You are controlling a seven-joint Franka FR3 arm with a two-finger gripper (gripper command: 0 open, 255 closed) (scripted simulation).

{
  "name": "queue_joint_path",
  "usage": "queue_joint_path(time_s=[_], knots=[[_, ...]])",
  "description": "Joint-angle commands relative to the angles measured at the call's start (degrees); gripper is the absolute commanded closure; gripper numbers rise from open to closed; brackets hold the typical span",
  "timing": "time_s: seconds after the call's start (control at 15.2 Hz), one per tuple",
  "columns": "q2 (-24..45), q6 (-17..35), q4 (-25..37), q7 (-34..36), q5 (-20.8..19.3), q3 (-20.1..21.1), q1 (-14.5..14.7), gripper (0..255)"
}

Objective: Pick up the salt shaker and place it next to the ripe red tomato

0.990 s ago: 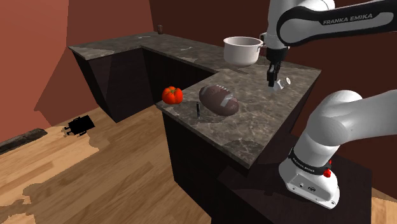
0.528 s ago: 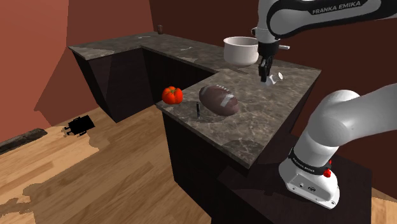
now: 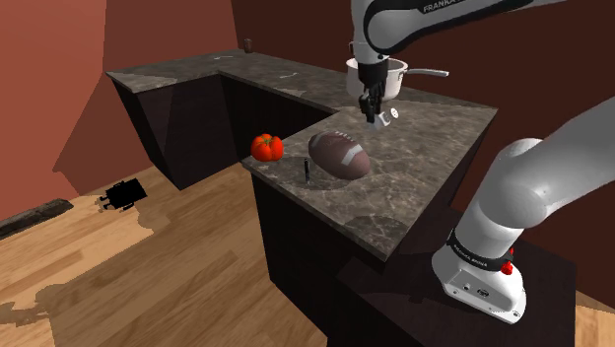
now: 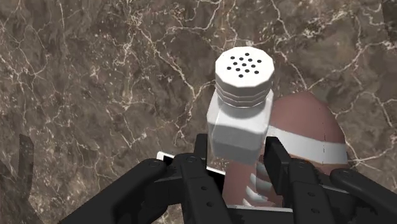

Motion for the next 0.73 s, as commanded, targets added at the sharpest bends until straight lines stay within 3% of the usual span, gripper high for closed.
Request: queue_joint_path(time_s=[0.0,0.66], knots=[[4.7,0.5,3.8,1.6,0.7,1.2,0.6,255],[26.1,-1.3,25.6,7.7,1.4,5.5,2.9,255]])
